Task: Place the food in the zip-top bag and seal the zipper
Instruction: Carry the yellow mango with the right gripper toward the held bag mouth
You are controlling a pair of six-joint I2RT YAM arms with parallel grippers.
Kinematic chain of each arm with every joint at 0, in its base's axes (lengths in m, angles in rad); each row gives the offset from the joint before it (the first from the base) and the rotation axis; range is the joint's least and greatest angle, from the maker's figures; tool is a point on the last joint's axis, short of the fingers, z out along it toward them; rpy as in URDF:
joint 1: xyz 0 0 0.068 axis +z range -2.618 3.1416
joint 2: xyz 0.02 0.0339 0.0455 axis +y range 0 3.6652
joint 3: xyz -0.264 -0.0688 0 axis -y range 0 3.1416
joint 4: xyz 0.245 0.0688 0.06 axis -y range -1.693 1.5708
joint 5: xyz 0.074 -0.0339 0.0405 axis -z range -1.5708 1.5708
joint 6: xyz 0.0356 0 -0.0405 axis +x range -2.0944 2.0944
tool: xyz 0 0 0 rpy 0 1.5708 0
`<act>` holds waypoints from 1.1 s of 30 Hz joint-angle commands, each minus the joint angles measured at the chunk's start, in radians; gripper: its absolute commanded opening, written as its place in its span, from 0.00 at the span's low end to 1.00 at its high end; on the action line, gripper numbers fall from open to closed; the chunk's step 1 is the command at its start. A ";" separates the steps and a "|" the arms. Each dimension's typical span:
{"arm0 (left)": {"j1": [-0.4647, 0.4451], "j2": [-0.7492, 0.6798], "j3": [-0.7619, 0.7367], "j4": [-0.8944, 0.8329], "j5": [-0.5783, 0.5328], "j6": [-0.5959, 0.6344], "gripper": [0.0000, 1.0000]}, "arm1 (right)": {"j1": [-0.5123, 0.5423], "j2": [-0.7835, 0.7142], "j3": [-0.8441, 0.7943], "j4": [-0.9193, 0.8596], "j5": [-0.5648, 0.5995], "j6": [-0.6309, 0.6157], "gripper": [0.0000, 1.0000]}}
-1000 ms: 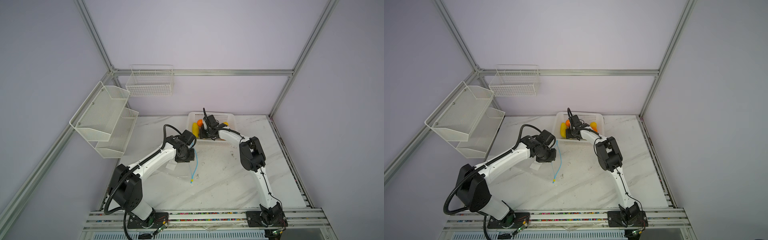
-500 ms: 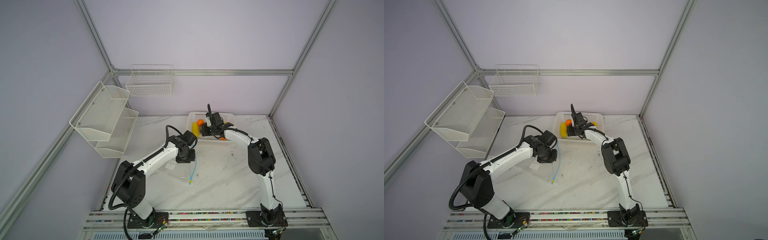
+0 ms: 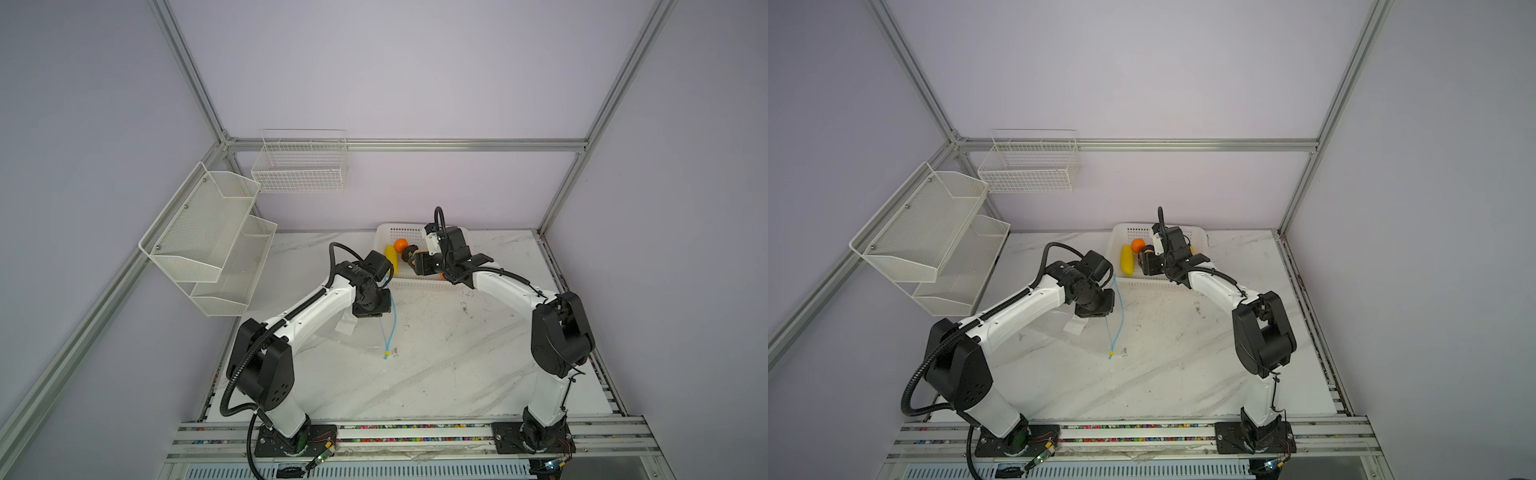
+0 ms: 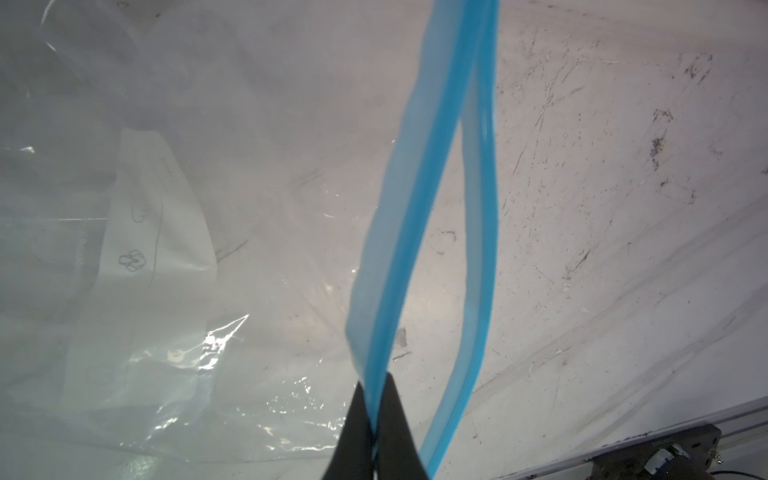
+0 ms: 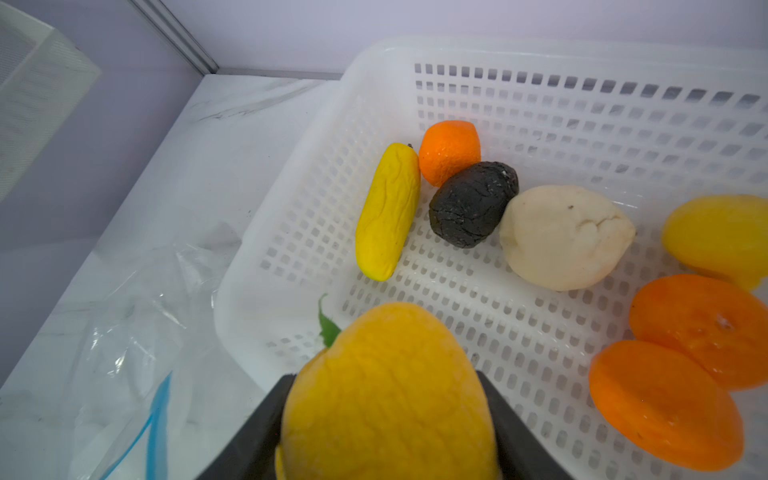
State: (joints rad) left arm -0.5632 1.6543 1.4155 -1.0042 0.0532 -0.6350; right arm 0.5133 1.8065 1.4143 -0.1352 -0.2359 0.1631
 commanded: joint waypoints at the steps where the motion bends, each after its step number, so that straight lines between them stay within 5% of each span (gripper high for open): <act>1: 0.011 -0.004 0.090 -0.015 0.023 0.009 0.00 | -0.001 -0.096 -0.083 0.065 -0.049 -0.049 0.54; 13: 0.016 0.000 0.114 -0.007 0.027 0.009 0.00 | 0.058 -0.250 -0.332 0.292 -0.354 0.137 0.51; 33: 0.015 -0.038 0.081 0.017 0.049 -0.020 0.00 | 0.145 -0.214 -0.415 0.463 -0.395 0.292 0.49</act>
State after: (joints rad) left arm -0.5533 1.6547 1.4494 -1.0039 0.0845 -0.6422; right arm 0.6533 1.5620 0.9844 0.2794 -0.6098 0.4404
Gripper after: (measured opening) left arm 0.047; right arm 0.600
